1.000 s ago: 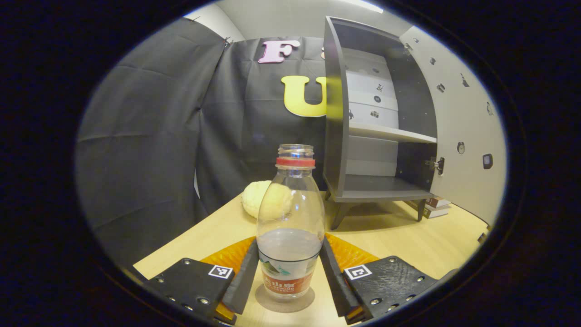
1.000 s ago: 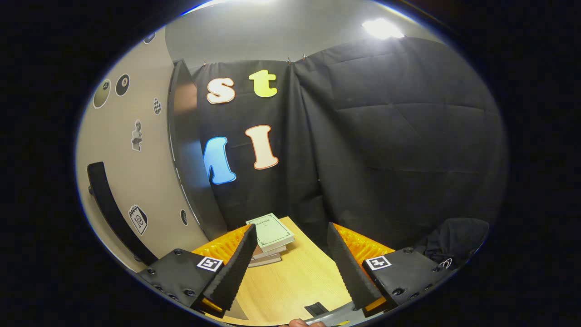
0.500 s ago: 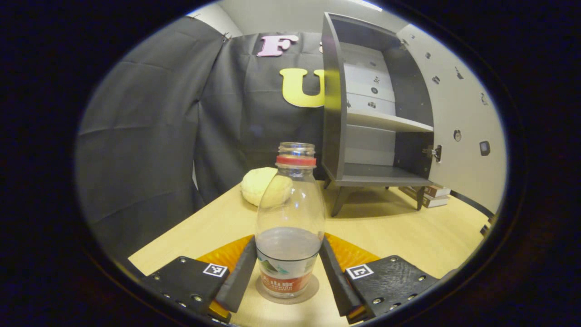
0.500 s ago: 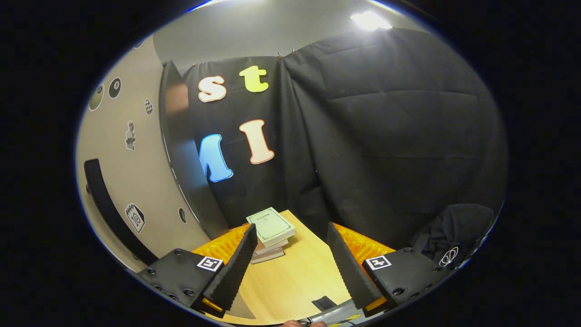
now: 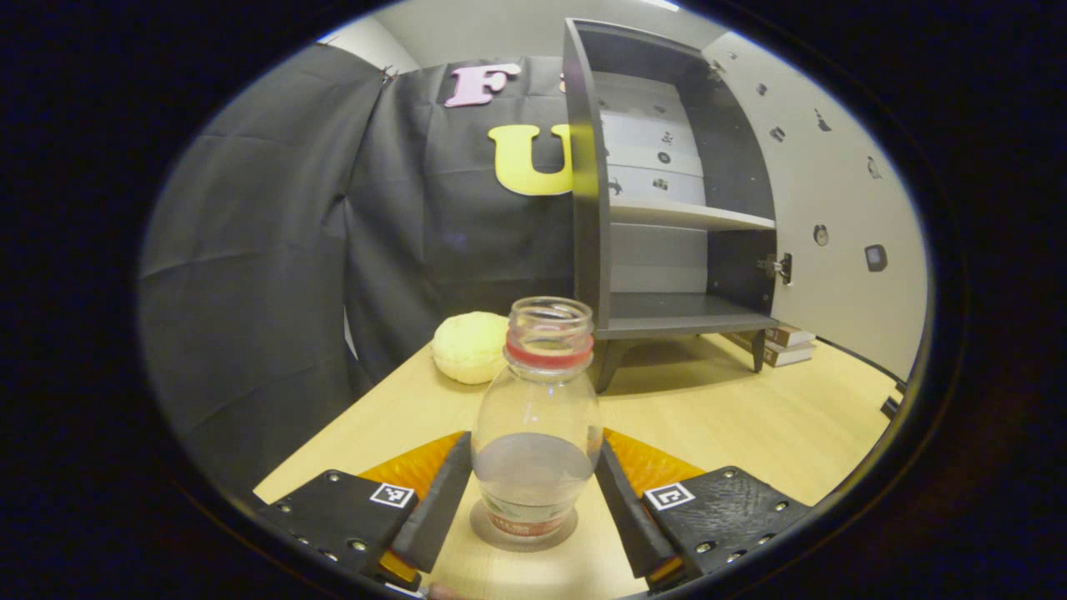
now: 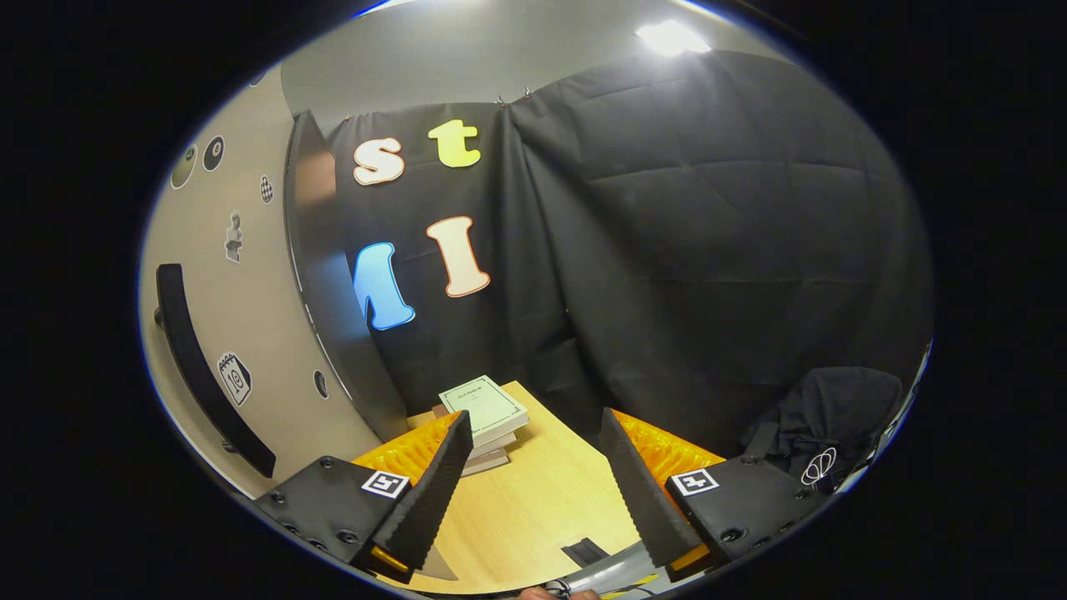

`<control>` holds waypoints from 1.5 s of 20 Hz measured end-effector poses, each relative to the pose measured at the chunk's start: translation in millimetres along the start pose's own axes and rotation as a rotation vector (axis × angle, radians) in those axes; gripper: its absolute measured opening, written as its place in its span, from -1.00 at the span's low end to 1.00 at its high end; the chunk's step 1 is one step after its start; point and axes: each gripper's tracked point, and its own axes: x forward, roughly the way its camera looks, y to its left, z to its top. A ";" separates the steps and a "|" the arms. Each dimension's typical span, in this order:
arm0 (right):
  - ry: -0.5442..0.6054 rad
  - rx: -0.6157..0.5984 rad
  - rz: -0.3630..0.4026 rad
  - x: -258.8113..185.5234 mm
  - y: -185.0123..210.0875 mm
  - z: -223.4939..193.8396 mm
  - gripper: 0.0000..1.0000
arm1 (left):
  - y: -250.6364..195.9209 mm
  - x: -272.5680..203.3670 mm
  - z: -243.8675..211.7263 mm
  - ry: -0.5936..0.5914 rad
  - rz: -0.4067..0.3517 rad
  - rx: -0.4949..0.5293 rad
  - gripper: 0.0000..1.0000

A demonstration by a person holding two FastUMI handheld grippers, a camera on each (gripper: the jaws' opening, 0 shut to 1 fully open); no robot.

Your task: Open the cabinet door with the right hand, grasp the bottle in the cabinet with the left hand and place it on the coaster, then close the cabinet door with the right hand.

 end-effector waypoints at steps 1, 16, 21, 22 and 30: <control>0.005 0.000 -0.001 -0.4 0.0 -2.3 0.96 | -1.0 -2.1 2.8 -0.009 -0.004 0.020 0.63; 0.024 -0.022 0.051 7.6 3.8 -6.7 0.96 | 13.6 -44.0 107.7 -0.138 0.059 0.030 0.63; 0.025 -0.024 0.107 11.0 7.8 -5.5 0.96 | 3.4 -79.9 184.5 -0.214 0.126 0.021 0.63; 0.026 -0.030 0.113 13.2 7.1 -5.2 0.96 | -2.9 -85.9 197.5 -0.218 0.134 -0.006 0.63; -0.021 -0.091 0.240 11.7 13.9 5.8 0.96 | -68.0 -149.4 294.0 -0.275 0.159 -0.066 0.63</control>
